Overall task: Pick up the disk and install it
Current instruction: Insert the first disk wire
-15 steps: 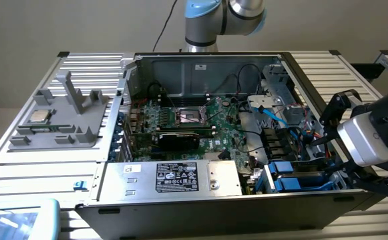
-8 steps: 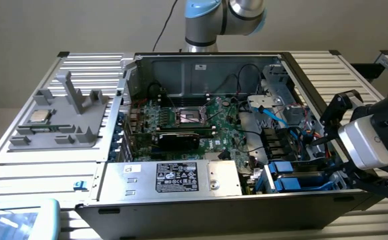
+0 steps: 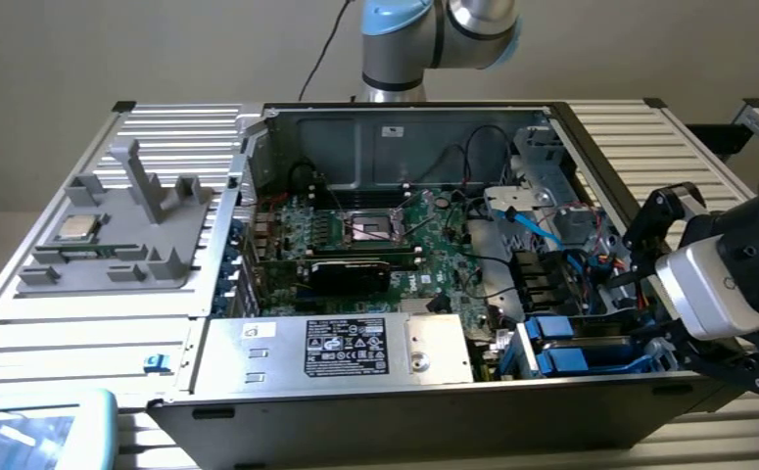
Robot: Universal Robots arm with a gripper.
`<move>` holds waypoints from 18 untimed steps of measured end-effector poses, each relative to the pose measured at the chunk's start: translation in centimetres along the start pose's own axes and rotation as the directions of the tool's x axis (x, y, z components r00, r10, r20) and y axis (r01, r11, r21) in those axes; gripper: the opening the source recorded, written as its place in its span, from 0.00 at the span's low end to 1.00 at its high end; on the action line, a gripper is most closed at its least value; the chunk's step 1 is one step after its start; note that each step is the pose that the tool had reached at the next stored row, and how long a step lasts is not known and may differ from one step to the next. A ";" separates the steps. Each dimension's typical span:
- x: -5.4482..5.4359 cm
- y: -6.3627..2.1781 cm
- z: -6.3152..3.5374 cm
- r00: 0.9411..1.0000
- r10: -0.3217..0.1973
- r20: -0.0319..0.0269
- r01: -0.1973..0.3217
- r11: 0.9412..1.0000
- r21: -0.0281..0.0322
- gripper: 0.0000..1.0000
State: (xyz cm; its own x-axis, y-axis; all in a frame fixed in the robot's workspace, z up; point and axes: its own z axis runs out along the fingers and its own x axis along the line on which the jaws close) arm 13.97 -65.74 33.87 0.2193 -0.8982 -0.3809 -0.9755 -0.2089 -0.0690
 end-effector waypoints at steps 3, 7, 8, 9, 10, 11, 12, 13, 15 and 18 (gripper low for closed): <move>0.0 0.01 0.09 1.000 0.000 0.003 0.000 1.000 0.001 0.50; 0.1 0.02 0.20 1.000 0.001 0.008 -0.001 1.000 0.000 0.50; 0.1 0.01 0.21 1.000 0.001 0.009 -0.001 1.000 -0.001 0.50; 0.1 0.02 0.24 1.000 0.001 0.011 -0.001 1.000 -0.001 0.50; 0.1 0.02 0.27 1.000 0.002 0.012 -0.002 1.000 -0.002 0.50; 0.2 0.02 0.31 1.000 0.002 0.013 -0.002 1.000 -0.002 0.50; 0.2 0.03 0.36 1.000 0.002 0.014 -0.002 1.000 -0.003 0.50; 0.2 0.03 0.40 1.000 0.003 0.015 -0.003 1.000 -0.004 0.50; 0.2 0.03 0.47 1.000 0.004 0.016 -0.004 1.000 -0.007 0.50; 0.3 0.03 0.55 1.000 0.006 0.018 -0.006 1.000 -0.011 0.50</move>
State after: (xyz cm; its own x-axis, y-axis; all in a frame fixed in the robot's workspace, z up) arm 13.99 -65.78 33.25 0.2131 -0.8923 -0.3980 -0.9765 -0.2078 -0.0568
